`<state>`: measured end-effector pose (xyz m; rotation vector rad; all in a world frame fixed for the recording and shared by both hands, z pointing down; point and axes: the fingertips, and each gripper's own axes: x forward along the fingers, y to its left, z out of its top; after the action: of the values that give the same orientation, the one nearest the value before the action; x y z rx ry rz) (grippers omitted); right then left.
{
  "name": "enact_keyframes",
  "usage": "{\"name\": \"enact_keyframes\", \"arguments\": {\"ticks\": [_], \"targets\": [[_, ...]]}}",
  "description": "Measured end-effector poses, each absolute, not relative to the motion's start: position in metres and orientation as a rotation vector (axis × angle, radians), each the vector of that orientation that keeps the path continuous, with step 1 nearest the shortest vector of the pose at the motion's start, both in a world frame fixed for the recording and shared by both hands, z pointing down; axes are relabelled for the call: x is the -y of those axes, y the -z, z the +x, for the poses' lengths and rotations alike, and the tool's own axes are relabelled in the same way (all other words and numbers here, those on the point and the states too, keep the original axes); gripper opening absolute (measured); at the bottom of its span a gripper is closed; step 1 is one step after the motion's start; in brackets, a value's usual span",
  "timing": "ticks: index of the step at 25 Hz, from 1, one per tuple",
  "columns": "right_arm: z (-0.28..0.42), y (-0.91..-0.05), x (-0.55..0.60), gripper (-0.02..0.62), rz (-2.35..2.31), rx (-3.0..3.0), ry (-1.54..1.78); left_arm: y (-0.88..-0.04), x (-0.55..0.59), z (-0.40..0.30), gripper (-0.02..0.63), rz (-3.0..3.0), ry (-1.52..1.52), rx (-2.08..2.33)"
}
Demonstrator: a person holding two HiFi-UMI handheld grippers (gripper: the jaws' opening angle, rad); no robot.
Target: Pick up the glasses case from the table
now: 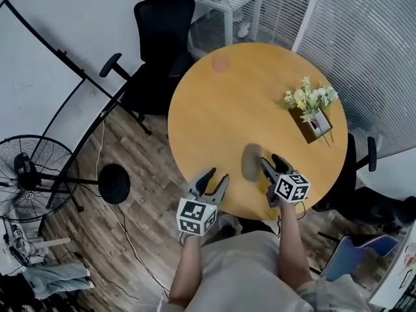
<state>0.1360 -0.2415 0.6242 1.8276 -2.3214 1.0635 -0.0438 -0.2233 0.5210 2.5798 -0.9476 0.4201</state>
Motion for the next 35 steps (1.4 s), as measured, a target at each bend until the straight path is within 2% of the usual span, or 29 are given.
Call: {"name": "enact_keyframes", "arguments": {"ticks": [9, 21, 35], "targets": [[0.137, -0.674, 0.255, 0.247, 1.73, 2.254, -1.191, -0.527, 0.223, -0.014, 0.16, 2.581, -0.47, 0.967], [0.12, -0.732, 0.262, 0.321, 1.548, 2.172, -1.362, -0.554, 0.223, 0.003, 0.16, 2.54, -0.534, 0.965], [0.106, -0.759, 0.263, 0.345, 1.45, 2.102, -1.437, -0.563, 0.241, -0.009, 0.16, 2.483, -0.532, 1.037]]}}
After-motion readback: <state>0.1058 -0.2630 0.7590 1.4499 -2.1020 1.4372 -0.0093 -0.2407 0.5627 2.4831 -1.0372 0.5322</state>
